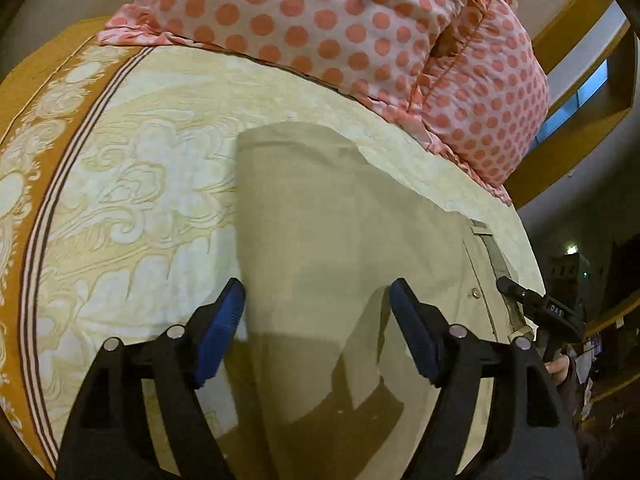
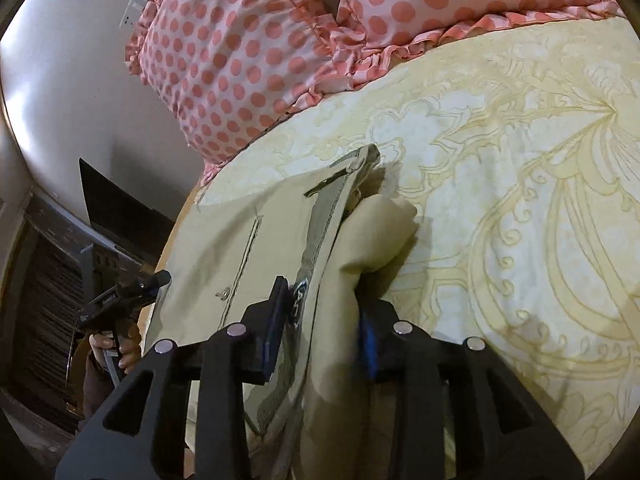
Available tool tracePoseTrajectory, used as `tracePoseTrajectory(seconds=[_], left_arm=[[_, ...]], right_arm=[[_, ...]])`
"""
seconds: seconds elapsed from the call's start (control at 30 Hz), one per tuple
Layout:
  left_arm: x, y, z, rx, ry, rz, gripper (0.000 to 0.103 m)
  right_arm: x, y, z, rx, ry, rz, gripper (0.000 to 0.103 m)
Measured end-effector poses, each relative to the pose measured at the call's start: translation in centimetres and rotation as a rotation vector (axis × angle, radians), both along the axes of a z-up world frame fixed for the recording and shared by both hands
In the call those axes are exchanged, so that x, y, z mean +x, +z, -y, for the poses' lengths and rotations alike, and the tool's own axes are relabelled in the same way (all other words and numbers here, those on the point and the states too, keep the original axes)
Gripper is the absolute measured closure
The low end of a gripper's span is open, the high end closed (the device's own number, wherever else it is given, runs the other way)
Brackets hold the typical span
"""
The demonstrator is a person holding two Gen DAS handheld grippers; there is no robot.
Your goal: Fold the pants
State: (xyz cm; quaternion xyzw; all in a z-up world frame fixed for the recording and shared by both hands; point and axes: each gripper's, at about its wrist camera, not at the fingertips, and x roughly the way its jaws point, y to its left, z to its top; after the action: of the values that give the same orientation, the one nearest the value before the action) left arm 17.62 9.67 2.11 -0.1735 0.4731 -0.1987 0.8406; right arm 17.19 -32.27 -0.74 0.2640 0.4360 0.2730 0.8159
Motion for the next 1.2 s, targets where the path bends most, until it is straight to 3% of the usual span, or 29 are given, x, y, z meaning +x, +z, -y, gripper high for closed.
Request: tracePoseTrajectory(seconds=[0.03,0.07,0.2,0.3,0.4,0.47,0.5,0.57,0.63,0.67,0.73,0.8,0.87,0.9,0.93,0.97,1.0,1.03,1.07,1.1,1.17,1.2], left_arm=[[0.2,-0.2,0.1,-0.024,-0.019,-0.022,0.082],[0.3,-0.4,0.2,-0.037,-0.023,-0.041,0.090],[0.6,1.9,1.7,0.035,-0.036,0.044,0.097],[2.4,4.1,2.8,0.026,-0.042,0.115,0.097],[5.5,4.6,4.7,0.101,-0.003,0.166,0.096],[7.5,3.6,5.7,0.175,0.027,0.148,0.091],[8.7,2.8,6.1,0.239,0.056,0.116,0.083],[8.8,2.7,6.0,0.277,0.103,0.112,0.075],[7.3,3.9,5.7,0.310,0.139,0.176,0.071],[5.7,4.9,5.6,0.306,0.142,0.227,0.068],[3.5,6.0,5.7,0.214,0.095,0.264,0.052],[2.4,5.9,6.4,0.138,0.032,0.247,0.044],[2.7,4.2,7.8,0.124,-0.018,0.161,0.043],[3.6,2.8,8.4,0.141,-0.019,0.097,0.043],[4.1,1.8,8.8,0.160,-0.011,0.056,0.048],[4.7,0.7,9.3,0.186,0.004,0.023,0.050],[4.4,1.0,9.7,0.232,0.023,0.078,0.049],[4.0,1.3,10.5,0.311,0.018,0.071,0.051],[3.5,1.6,10.7,0.322,0.021,0.074,0.051],[2.0,2.3,10.7,0.314,0.023,0.103,0.047],[-1.3,3.2,10.4,0.313,0.027,0.166,0.027],[-4.0,3.8,10.2,0.339,0.062,0.215,0.012]], right_arm=[[0.2,-0.2,0.2,0.050,0.015,-0.016,0.086],[0.3,-0.4,0.4,0.090,0.018,-0.030,0.088],[1.8,1.0,1.5,0.190,0.017,-0.007,0.090],[3.7,3.1,1.8,0.174,-0.011,0.060,0.091],[6.2,4.3,2.5,0.127,-0.079,0.112,0.092],[7.7,3.7,2.6,0.040,-0.126,0.095,0.091],[8.4,2.8,2.3,-0.047,-0.135,0.048,0.089],[8.6,1.8,2.3,-0.159,-0.160,-0.028,0.068],[6.7,3.0,3.1,-0.165,-0.203,0.023,0.063],[5.5,4.0,3.1,-0.152,-0.196,0.079,0.049],[3.7,5.5,2.2,-0.121,-0.147,0.163,0.039],[2.7,5.9,0.5,-0.112,-0.054,0.188,0.035],[2.9,5.0,-1.1,-0.137,-0.002,0.141,0.024],[3.8,3.5,-2.1,-0.198,0.001,0.062,0.022],[4.3,2.4,-2.5,-0.231,-0.005,0.025,0.022],[4.2,2.8,-2.7,-0.255,-0.028,0.064,0.021],[4.4,2.8,-3.0,-0.285,-0.026,0.040,0.021],[3.8,3.3,-3.2,-0.314,-0.054,0.041,0.021],[3.1,3.7,-3.4,-0.346,-0.083,0.049,0.020],[1.3,4.5,-3.9,-0.378,-0.096,0.092,0.018],[-1.7,5.1,-4.5,-0.366,-0.096,0.164,0.001],[-3.7,5.0,-5.1,-0.355,-0.096,0.194,0.001]])
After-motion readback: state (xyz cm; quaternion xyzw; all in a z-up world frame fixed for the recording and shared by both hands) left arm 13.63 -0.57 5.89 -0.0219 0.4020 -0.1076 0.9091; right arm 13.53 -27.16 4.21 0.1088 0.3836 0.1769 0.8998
